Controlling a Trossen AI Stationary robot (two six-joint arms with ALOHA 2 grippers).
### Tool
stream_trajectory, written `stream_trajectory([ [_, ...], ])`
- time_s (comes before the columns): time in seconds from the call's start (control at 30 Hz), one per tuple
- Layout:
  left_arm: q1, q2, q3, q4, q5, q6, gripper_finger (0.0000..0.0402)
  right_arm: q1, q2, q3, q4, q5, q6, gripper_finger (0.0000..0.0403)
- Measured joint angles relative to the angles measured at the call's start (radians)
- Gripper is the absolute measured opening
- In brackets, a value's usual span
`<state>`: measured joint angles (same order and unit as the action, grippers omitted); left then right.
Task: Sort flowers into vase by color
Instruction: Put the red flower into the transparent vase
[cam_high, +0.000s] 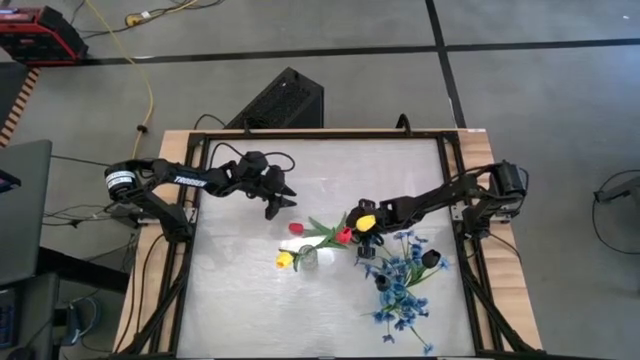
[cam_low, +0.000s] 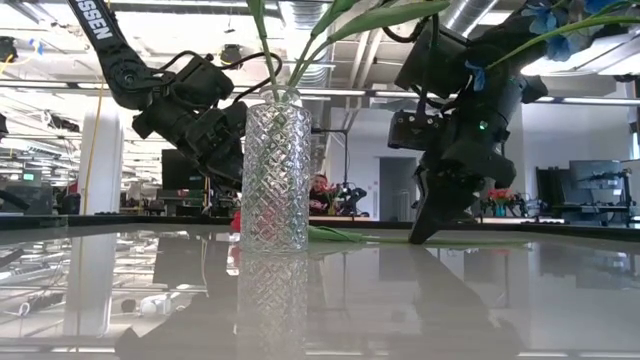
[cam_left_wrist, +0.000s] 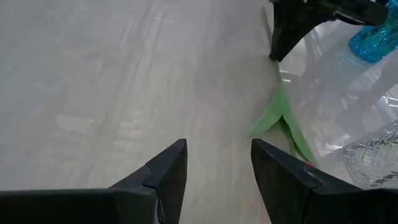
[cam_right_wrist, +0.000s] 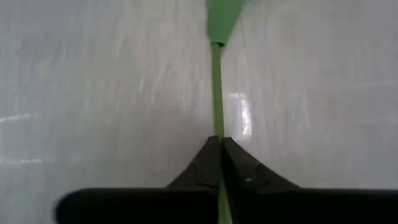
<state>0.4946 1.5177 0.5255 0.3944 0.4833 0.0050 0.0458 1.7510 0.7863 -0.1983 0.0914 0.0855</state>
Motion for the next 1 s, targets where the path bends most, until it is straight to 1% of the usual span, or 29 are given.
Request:
stream_trajectory([
  [0.03,0.002,-0.002,0.0,0.0,0.002,-0.001,0.0167,0.0,-0.001,0.0,-0.001,-0.001,-0.001,0.0025],
  [0.07,0.006,-0.009,0.0,-0.003,0.002,-0.001,0.0167,0.0,-0.002,0.0,-0.001,-0.005,-0.001,0.0017],
  [0.13,0.013,-0.033,-0.001,0.007,0.002,-0.002,0.0167,-0.001,-0.011,-0.002,-0.003,-0.006,0.018,0.0017],
  [0.23,0.016,-0.079,-0.033,0.088,-0.007,-0.008,0.0167,-0.003,-0.026,-0.005,-0.007,0.007,0.067,0.0023],
  [0.3,0.016,-0.113,-0.071,0.178,-0.044,-0.028,0.0167,-0.006,-0.042,-0.007,-0.011,0.009,0.079,0.0019],
  [0.37,0.016,-0.149,-0.124,0.281,-0.105,-0.053,0.0167,-0.011,-0.061,-0.01,-0.019,0.012,0.078,0.0016],
  [0.43,0.017,-0.171,-0.182,0.388,-0.157,-0.088,0.0167,-0.017,-0.08,-0.012,-0.025,0.037,0.074,0.0016],
  [0.5,0.016,-0.18,-0.239,0.493,-0.176,-0.126,0.0167,-0.028,-0.103,-0.016,-0.017,0.069,0.066,0.0016],
  [0.57,0.016,-0.18,-0.288,0.59,-0.175,-0.155,0.0167,-0.051,-0.124,-0.028,0.016,0.099,0.052,0.0016],
  [0.67,0.016,-0.18,-0.356,0.703,-0.175,-0.196,0.0167,-0.094,-0.167,-0.088,0.188,0.12,0.065,0.0016],
  [0.77,0.016,-0.18,-0.403,0.778,-0.175,-0.228,0.0167,-0.143,-0.188,-0.191,0.475,0.111,0.127,0.0016],
  [0.87,0.01,-0.18,-0.423,0.818,-0.175,-0.255,0.0167,-0.185,-0.188,-0.26,0.753,0.087,0.196,0.0016],
  [0.9,0.008,-0.179,-0.425,0.833,-0.176,-0.267,0.0167,-0.195,-0.188,-0.267,0.817,0.079,0.213,0.0016],
  [1.0,-0.012,-0.179,-0.41,0.852,-0.182,-0.302,0.0167,-0.201,-0.189,-0.269,0.924,0.067,0.244,0.0016],
])
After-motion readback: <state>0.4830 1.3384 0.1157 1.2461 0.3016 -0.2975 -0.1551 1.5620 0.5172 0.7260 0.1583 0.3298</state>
